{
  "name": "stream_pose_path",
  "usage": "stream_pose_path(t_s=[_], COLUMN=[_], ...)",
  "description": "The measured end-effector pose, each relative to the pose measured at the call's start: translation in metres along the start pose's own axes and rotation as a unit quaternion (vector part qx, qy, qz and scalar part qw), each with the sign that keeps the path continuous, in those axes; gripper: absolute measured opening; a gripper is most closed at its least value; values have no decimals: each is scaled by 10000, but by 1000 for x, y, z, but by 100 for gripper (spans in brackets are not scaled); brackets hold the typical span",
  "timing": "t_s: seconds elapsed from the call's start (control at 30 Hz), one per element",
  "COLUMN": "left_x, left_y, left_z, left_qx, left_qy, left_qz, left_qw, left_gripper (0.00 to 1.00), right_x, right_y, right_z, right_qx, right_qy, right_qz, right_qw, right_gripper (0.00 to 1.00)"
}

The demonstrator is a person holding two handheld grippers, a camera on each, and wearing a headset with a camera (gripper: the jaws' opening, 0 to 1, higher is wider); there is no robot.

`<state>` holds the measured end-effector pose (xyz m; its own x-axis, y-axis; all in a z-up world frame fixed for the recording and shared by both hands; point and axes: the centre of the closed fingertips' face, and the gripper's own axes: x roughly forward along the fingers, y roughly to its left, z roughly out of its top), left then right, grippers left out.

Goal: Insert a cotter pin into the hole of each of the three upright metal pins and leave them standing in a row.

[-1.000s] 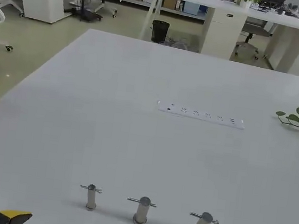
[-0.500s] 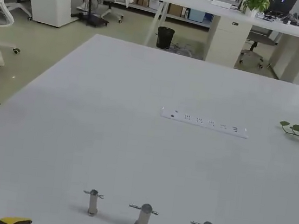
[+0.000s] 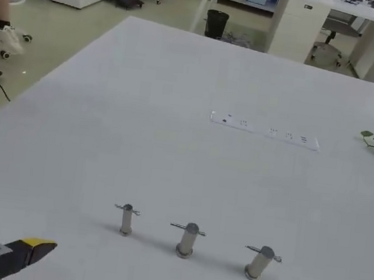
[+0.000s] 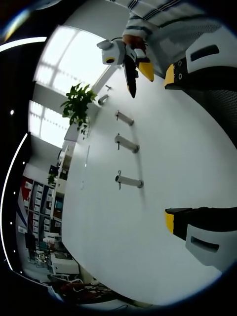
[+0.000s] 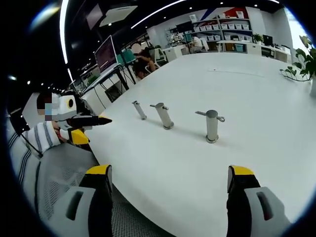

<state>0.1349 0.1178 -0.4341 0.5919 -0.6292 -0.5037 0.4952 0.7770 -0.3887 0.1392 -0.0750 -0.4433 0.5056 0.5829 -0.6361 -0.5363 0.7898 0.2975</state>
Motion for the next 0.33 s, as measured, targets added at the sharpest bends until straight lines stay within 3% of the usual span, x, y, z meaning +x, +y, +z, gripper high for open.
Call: stream_pose_path(t_s=[0.07, 0.13, 0.33], left_x=[1, 1, 0], left_y=[5, 5, 3], left_z=[-3, -3, 0], left_qx=[-35, 56, -73], left_qy=[63, 82, 23], left_qz=[129, 129, 74], left_qw=[9999, 9999, 9999], left_gripper=[99, 99, 99], right_x=[-1, -1, -2], right_y=[0, -1, -2], right_z=[0, 1, 2], right_qx=[2, 3, 43], right_qy=[-7, -28, -67], right_qz=[-19, -32, -64], right_qw=[10000, 10000, 9999], right_gripper=[96, 96, 96])
